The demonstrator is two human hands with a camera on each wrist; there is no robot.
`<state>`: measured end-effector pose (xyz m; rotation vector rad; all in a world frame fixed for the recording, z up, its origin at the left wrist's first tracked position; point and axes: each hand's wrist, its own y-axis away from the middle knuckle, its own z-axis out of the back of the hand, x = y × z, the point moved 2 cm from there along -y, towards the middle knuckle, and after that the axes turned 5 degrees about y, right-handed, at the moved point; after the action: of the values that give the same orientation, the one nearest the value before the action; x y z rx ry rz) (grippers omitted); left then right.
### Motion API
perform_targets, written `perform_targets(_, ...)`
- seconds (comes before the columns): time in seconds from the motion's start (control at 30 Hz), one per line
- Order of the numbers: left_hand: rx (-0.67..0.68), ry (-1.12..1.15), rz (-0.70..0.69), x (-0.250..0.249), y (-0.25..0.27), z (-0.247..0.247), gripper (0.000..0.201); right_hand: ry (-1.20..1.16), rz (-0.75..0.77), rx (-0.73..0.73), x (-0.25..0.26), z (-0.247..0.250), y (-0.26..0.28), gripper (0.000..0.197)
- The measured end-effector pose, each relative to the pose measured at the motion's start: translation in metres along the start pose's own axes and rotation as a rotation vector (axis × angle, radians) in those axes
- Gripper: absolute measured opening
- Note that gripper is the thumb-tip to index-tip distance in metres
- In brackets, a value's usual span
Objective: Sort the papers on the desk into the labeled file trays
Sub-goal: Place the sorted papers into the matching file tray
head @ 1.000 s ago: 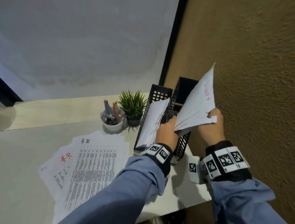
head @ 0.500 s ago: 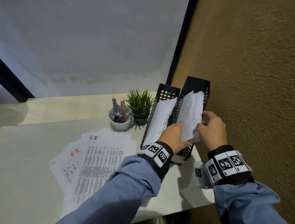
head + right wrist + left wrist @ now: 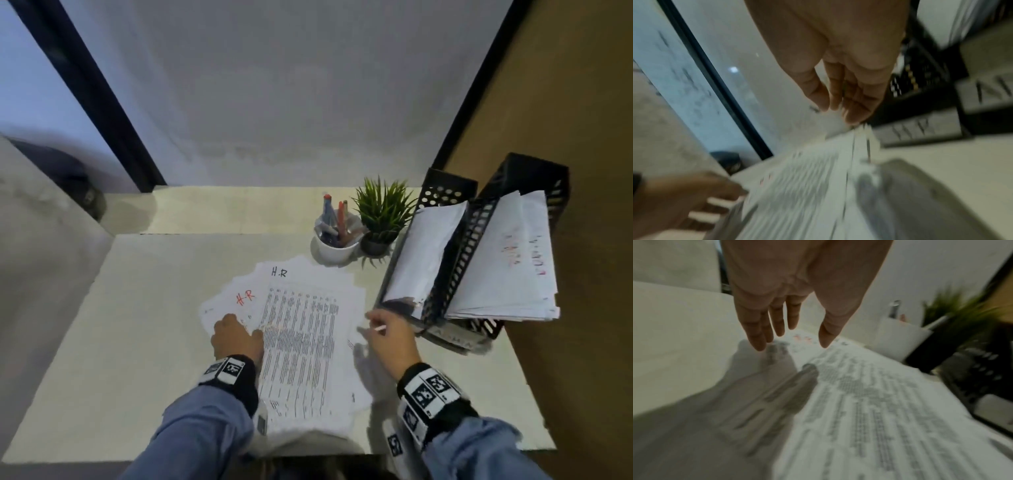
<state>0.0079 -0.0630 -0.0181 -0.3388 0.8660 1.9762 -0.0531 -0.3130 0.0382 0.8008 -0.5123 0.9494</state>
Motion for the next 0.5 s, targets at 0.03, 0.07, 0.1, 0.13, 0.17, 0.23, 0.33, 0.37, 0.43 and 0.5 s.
perform_targets(0.03,0.004,-0.013,0.021,0.007,-0.004,0.003,0.061,0.008,-0.082,0.066,-0.008,-0.019,0.0,0.032)
perform_targets(0.07,0.013,-0.022,0.032,0.011,-0.006,0.004,0.062,0.026,-0.136,0.106,-0.013,-0.035,0.003,0.029)
perform_targets(0.1,0.016,-0.02,0.032,0.016,-0.009,0.003,0.063,0.052,-0.169,0.118,-0.016,-0.047,0.004,0.016)
perform_targets(0.13,0.025,-0.008,0.027,0.017,-0.009,0.002,0.065,0.045,-0.195,0.124,-0.014,-0.054,0.006,0.005)
perform_targets(0.17,0.042,0.021,0.022,0.018,-0.009,0.0,0.066,0.027,-0.221,0.114,-0.016,-0.061,0.004,0.018)
perform_targets(0.23,0.097,0.112,0.025,0.018,-0.01,-0.005,0.065,-0.024,-0.282,0.093,-0.017,-0.07,0.001,0.03)
perform_targets(0.33,0.197,0.197,0.046,0.02,-0.007,-0.011,0.048,-0.1,-0.321,0.074,-0.022,-0.078,-0.007,0.015)
perform_targets(0.37,0.21,0.216,0.017,0.02,-0.004,-0.012,0.036,-0.128,-0.314,0.06,-0.022,-0.077,-0.008,0.022)
perform_targets(0.43,0.229,0.299,-0.06,0.02,-0.001,-0.013,0.008,-0.156,-0.282,0.017,-0.02,-0.07,-0.012,0.015)
perform_targets(0.5,0.253,0.363,-0.132,0.022,0.0,-0.011,0.031,-0.232,-0.266,0.001,-0.02,-0.066,-0.016,0.015)
